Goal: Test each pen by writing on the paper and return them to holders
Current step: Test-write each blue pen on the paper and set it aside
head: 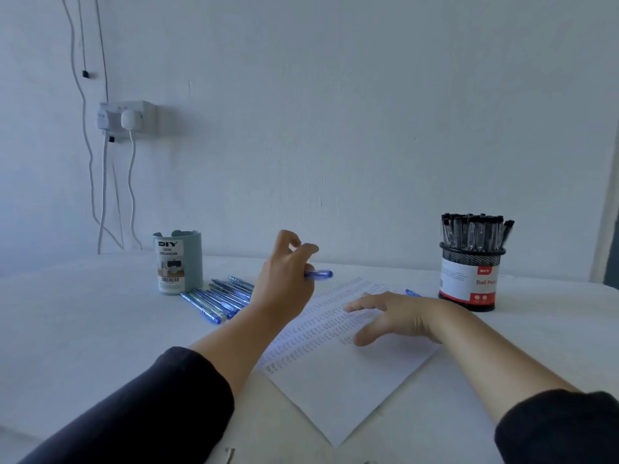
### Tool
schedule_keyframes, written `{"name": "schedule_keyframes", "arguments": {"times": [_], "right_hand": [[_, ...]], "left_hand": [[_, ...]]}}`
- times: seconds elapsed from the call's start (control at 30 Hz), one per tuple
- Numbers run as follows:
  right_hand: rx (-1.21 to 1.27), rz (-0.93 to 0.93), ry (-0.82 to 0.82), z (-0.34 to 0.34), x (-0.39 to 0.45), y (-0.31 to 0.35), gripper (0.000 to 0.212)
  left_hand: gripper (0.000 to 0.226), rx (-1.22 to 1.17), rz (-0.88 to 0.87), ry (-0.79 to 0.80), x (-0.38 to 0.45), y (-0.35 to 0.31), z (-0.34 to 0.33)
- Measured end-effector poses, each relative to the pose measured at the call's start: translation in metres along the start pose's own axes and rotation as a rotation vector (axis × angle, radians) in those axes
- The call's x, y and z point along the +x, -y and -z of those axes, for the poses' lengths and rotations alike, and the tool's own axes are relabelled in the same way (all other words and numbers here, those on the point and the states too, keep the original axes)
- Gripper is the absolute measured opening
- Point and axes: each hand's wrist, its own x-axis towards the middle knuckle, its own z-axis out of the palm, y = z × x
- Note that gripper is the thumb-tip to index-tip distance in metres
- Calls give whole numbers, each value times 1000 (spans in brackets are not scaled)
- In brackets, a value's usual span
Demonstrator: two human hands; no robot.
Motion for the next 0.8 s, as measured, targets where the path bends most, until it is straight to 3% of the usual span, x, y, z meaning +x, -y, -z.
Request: {"name": "schedule_keyframes", "arguments": {"times": [0.07,0.1,0.2,0.27,0.37,0.5,0.67,0.8], "right_hand": [[-8,-2,16,1,-1,0,68],[-8,-6,21,1,-1,0,68],[-11,-44,34,1,0,-2,69],[-23,-65,29,1,1,-2,71],[-45,-76,18,1,0,-2,72],[-63,-77,22,2,-1,-2,72],[-80,-56,31,2,-2,0,74],[-86,-51,20,1,-2,0,73]], "left_hand": [[26,-76,53,-46,2,-3,3],[35,-109,95,-46,3,-4,4],[56,-443,393,11,4,-8,5],[59,-660,597,70,4,-8,6],[52,-792,757,123,4,-12,8],[9,-878,859,199,-4,-28,9],[15,-776,849,272,-19,-46,3],[11,-761,833,219,-22,-45,2]]}}
